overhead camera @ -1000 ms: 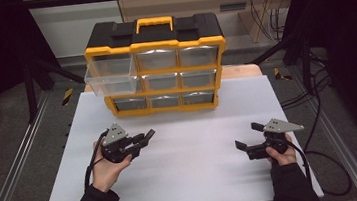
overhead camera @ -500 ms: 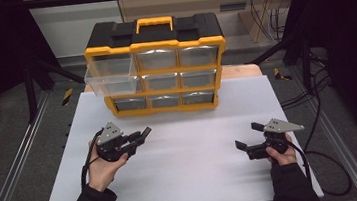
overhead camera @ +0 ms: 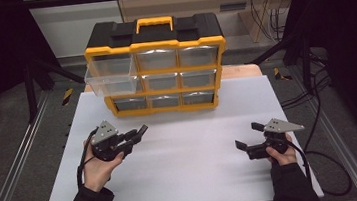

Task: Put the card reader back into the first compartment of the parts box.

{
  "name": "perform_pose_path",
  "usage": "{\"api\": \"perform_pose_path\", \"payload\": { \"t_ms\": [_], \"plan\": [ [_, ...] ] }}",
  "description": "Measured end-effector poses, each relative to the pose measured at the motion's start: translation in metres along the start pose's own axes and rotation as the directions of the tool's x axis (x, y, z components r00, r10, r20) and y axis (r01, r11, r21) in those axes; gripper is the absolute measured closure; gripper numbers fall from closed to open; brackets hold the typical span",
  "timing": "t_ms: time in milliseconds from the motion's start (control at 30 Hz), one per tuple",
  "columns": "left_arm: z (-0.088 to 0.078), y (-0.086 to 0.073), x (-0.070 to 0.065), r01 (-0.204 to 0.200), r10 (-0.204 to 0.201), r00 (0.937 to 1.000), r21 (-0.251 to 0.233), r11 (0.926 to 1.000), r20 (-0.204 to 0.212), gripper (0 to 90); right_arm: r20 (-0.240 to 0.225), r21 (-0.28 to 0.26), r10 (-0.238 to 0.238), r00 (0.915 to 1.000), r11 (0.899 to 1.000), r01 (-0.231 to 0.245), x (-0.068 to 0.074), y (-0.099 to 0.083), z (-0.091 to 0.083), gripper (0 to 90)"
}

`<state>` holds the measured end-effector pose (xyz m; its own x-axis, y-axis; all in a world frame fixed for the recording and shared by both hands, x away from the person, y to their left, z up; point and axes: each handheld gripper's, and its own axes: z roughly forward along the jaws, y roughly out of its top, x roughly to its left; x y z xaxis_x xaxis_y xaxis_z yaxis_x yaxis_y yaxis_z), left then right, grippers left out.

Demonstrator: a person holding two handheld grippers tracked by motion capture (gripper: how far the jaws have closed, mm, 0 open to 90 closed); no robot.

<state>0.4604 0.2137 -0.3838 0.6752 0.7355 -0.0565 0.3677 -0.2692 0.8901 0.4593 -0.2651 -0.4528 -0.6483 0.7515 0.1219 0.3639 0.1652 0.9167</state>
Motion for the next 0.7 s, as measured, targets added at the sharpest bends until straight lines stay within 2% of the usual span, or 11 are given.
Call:
{"api": "perform_pose_path", "payload": {
  "t_ms": [700],
  "plan": [
    [-0.014,0.009,0.006,0.012,-0.012,0.9999,-0.035,0.9993,-0.007,72.9,0.002,-0.001,-0.001,1.0000,1.000,0.001,0.000,0.000,0.000,2.6]
  ]
}}
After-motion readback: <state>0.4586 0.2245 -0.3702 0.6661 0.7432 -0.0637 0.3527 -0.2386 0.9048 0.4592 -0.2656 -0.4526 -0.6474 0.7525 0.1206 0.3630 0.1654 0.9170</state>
